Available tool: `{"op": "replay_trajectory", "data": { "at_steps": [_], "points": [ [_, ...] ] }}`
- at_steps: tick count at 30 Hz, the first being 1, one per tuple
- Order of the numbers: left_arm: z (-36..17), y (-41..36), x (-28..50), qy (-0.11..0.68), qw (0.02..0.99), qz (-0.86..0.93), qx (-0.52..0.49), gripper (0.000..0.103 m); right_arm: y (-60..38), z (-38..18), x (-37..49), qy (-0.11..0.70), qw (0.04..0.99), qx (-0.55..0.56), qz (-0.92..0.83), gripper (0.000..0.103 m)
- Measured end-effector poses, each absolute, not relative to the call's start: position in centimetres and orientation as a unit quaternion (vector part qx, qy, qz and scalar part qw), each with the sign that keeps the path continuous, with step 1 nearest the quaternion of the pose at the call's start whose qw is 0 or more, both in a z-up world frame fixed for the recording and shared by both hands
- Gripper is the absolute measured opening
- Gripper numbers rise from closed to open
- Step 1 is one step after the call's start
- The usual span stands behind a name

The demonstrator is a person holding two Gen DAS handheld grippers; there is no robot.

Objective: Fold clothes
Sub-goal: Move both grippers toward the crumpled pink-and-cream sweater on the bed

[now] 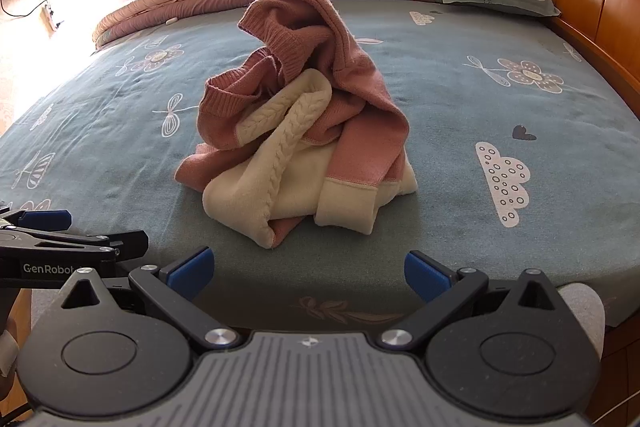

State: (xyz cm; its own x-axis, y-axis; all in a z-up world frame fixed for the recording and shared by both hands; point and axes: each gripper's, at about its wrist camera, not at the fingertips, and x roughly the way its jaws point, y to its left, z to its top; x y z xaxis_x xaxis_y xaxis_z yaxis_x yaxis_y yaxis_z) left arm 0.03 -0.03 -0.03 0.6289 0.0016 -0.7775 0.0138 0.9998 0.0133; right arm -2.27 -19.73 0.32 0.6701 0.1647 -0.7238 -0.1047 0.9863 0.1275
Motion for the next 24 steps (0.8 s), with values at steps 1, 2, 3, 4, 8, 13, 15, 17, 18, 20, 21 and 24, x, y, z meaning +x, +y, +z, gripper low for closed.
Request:
{"op": "replay_trajectory", "data": {
  "at_steps": [1,2,3,4,8,13,15,17,18,20,21,24],
  "points": [
    [-0.08,-0.07,0.07,0.432,0.902,-0.003,0.010,0.102,-19.77,0.32,-2.29,0.398,0.914,0.038,0.074,0.103],
    [-0.13,-0.13,0.14,0.434,0.901,-0.003,0.010,0.102,-19.82,0.32,-2.30,0.397,0.914,0.039,0.074,0.103],
    [-0.19,-0.24,0.23,0.435,0.901,-0.004,0.009,0.102,-19.87,0.32,-2.32,0.396,0.914,0.040,0.075,0.103],
    [-0.29,-0.15,0.36,0.436,0.900,-0.005,0.008,0.102,-19.91,0.33,-2.35,0.395,0.915,0.039,0.074,0.103],
    [-0.36,-0.17,0.43,0.435,0.901,-0.008,0.010,0.102,-19.75,0.32,-2.16,0.395,0.915,0.038,0.073,0.103],
    [-0.04,-0.08,0.14,0.429,0.903,-0.011,0.002,0.102,-19.61,0.45,-2.19,0.396,0.915,0.036,0.072,0.103],
    [-0.15,-0.18,0.28,0.431,0.902,-0.011,0.002,0.102,-19.69,0.48,-2.17,0.396,0.915,0.036,0.072,0.103],
    [-0.21,-0.16,0.29,0.431,0.902,-0.011,0.002,0.102,-19.74,0.52,-2.15,0.396,0.915,0.035,0.072,0.103],
    [-0.20,-0.15,0.30,0.432,0.902,-0.011,0.003,0.102,-19.72,0.53,-2.17,0.396,0.915,0.035,0.072,0.103],
    [-0.16,-0.14,0.34,0.432,0.902,-0.011,0.003,0.102,-19.71,0.56,-2.15,0.396,0.915,0.034,0.072,0.103],
    [-0.16,-0.15,0.36,0.432,0.902,-0.012,0.003,0.102,-19.70,0.57,-2.15,0.396,0.915,0.034,0.072,0.103],
    [-0.26,-0.24,0.35,0.432,0.902,-0.012,0.004,0.102,-19.70,0.61,-2.20,0.396,0.915,0.033,0.072,0.103]
  ]
}}
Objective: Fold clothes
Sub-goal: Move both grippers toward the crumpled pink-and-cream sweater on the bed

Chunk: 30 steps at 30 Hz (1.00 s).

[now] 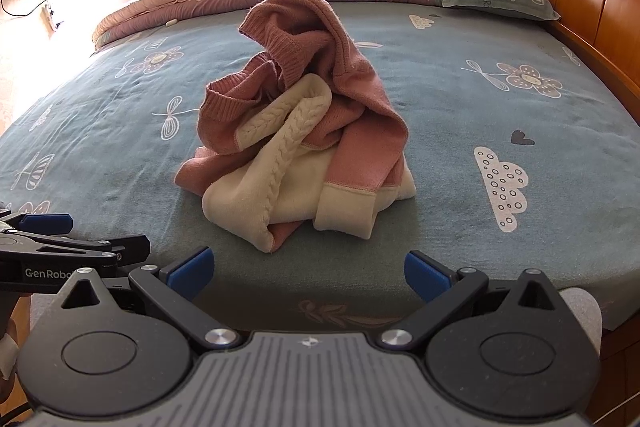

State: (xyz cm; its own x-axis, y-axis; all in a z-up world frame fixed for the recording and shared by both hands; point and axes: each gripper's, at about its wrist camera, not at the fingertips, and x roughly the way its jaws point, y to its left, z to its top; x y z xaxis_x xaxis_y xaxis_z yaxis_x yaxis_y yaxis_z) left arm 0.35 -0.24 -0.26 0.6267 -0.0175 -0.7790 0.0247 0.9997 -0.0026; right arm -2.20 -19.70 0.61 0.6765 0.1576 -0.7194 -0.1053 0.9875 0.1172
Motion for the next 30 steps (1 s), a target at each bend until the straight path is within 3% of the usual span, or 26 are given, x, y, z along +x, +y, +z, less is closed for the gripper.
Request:
{"op": "replay_trajectory", "data": {
  "at_steps": [30],
  "points": [
    [0.52,-1.10,-0.60,0.426,0.904,-0.025,0.013,0.102,-19.98,0.80,-2.41,0.392,0.917,0.037,0.061,0.103]
  ]
}}
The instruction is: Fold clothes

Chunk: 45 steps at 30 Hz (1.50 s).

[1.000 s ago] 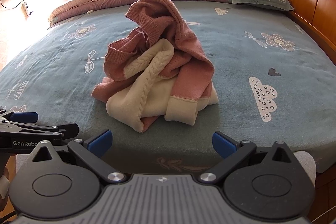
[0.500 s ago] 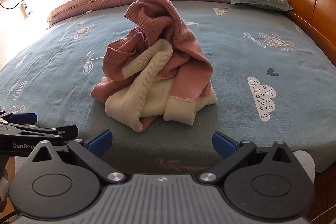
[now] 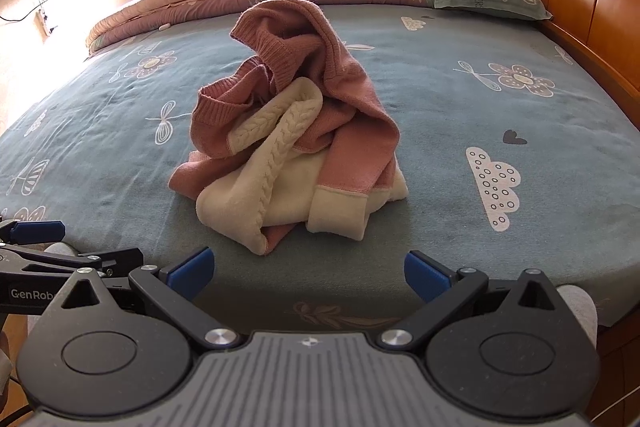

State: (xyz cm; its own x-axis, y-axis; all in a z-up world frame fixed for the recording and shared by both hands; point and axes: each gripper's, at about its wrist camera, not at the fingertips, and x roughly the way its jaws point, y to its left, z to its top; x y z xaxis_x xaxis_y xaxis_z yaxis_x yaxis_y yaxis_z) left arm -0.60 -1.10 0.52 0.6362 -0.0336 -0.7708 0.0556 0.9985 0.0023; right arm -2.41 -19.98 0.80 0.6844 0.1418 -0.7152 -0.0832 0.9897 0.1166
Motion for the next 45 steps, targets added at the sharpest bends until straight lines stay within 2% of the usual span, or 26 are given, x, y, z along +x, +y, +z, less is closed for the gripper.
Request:
{"op": "replay_trajectory", "data": {
  "at_steps": [29,45],
  "points": [
    [0.3,-1.5,0.2,0.430,0.902,-0.044,0.011,0.102,-20.0,0.7,-1.9,0.393,0.917,0.035,0.059,0.103],
    [-0.8,-2.0,5.8,0.449,0.892,-0.056,0.011,0.102,-21.0,-0.5,3.0,0.414,0.908,0.043,0.039,0.103]
  ]
}}
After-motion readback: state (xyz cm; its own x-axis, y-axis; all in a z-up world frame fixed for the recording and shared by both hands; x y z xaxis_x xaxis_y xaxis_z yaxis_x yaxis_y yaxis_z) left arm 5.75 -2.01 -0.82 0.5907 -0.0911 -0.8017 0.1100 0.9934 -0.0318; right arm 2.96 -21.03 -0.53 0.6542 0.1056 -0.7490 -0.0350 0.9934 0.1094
